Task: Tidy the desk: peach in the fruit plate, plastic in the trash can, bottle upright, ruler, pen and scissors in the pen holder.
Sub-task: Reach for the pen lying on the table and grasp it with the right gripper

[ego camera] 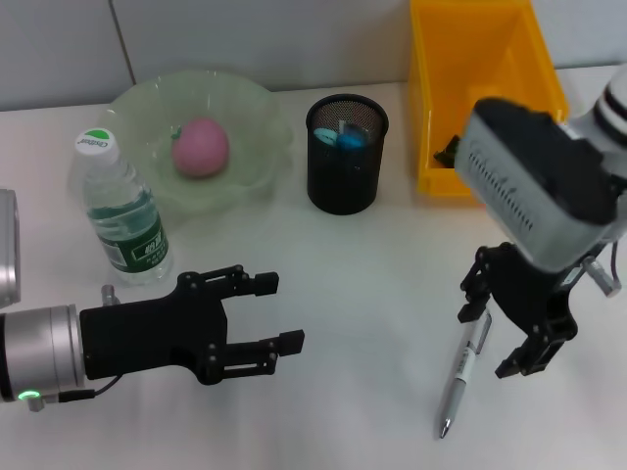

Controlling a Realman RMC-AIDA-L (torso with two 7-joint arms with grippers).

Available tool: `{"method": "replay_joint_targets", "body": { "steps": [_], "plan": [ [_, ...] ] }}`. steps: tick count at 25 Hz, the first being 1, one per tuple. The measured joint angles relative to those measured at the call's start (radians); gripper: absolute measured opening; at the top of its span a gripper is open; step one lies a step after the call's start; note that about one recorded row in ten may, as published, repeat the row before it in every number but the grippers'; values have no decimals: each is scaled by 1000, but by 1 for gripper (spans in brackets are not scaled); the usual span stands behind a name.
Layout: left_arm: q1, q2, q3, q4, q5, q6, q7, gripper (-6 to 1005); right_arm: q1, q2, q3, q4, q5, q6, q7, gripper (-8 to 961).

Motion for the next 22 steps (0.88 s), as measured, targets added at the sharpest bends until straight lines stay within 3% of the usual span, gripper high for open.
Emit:
{"method": "replay_joint_targets", "body": {
  "steps": [11,22],
  "plan": [
    [10,-4,-15,0,-5,-13,-31,771,0,8,-244,-60,8,39,-95,660],
    [8,-5,-49,0,-7,-20,-48,771,-3,10,-388,-56,34,95,-159,661]
  ]
}}
